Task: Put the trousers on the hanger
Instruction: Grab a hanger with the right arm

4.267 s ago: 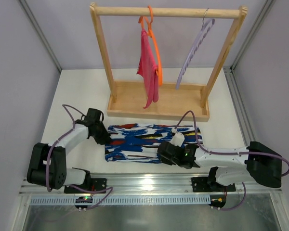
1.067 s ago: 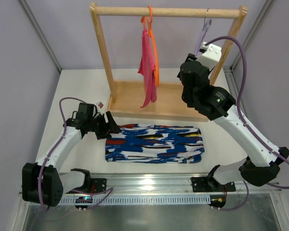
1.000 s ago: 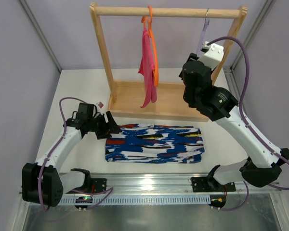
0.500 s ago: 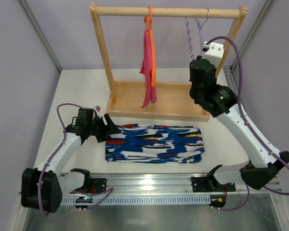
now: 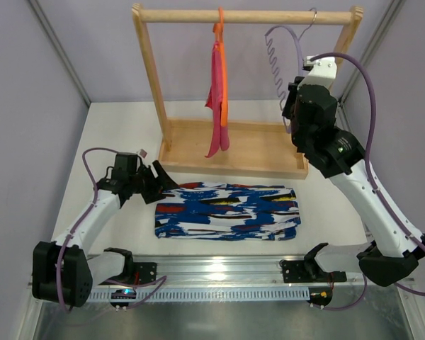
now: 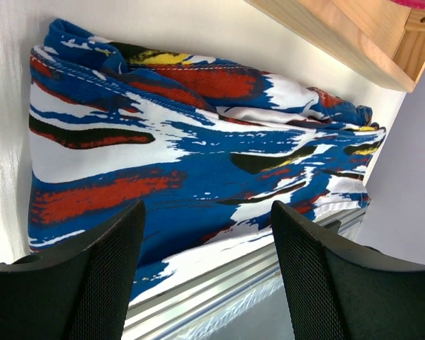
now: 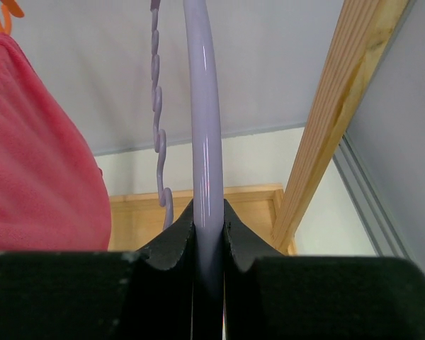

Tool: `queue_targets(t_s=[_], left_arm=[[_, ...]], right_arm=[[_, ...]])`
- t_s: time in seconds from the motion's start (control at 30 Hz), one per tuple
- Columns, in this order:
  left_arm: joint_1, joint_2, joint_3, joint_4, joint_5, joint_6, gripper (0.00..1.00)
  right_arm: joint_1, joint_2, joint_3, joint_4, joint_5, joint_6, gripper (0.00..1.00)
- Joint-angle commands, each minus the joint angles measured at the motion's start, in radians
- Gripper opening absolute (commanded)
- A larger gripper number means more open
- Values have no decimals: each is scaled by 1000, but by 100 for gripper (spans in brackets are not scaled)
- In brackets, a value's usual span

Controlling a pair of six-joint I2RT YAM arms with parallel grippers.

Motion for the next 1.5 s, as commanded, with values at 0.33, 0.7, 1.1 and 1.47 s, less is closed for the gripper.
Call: queue_targets(t_s=[0.33,0.7,1.1,1.47], left_arm=[[-4,0,28,67,27,-13,71],[-4,36,27,85,49,-6,71],[-4,85,13,148,90,-32,72],[-4,114,27,179,107,-46,71]], right_arm=[[-1,-52,60,87,-61,-106,4],[-1,-77,72,94,-39,-182,4],[0,-209,-9,-14,-194,-134,4],[2,-338,-150,-149,-235,-76,4]])
